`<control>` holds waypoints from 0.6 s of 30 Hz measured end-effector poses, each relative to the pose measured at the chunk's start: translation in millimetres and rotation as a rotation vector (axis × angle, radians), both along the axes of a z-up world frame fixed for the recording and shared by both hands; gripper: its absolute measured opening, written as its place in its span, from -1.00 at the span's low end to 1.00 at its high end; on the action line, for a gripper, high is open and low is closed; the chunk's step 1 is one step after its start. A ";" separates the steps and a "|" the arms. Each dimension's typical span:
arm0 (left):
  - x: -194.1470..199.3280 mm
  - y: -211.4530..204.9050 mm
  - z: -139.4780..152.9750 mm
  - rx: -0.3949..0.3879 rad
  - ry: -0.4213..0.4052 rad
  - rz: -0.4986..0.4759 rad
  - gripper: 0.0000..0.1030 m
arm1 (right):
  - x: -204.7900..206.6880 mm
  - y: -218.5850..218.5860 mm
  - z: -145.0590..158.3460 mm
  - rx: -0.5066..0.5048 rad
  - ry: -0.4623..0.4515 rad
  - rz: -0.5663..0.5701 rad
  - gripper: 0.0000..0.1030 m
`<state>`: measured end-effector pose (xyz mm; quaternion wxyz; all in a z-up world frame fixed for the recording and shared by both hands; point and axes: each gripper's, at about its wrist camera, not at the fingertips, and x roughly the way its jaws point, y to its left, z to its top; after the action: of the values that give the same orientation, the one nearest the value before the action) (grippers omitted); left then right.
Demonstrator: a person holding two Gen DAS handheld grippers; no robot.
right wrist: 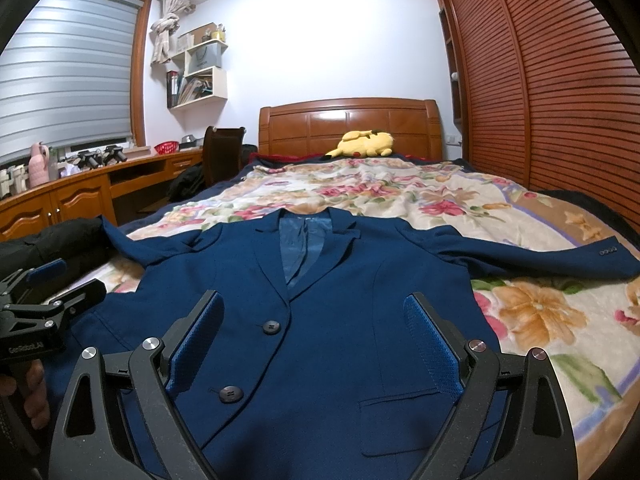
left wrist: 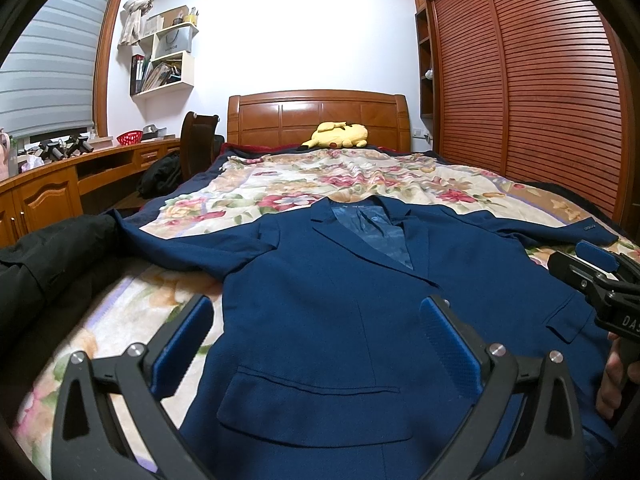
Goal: Fold large clothes
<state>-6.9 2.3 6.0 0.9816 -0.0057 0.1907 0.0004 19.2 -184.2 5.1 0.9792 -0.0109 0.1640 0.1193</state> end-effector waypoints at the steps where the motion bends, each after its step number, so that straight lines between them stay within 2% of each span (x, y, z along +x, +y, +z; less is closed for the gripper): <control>1: 0.0 0.1 0.3 0.000 0.001 0.000 1.00 | -0.2 0.4 0.7 0.001 0.001 0.000 0.81; 9: 1.9 4.5 6.4 -0.004 0.052 -0.008 1.00 | 0.2 7.9 6.5 0.033 0.010 0.048 0.81; 11: 3.4 7.6 8.6 0.004 0.064 -0.004 1.00 | -3.2 18.4 22.0 0.036 0.014 0.067 0.81; 18: 2.4 27.3 14.2 -0.010 0.088 0.017 1.00 | -2.6 49.7 35.6 0.008 0.020 0.116 0.81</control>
<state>-4.5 29.6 20.2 0.9722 -0.0122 0.2338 0.0082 16.6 -134.5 40.7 0.9690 -0.0153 0.1723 0.1765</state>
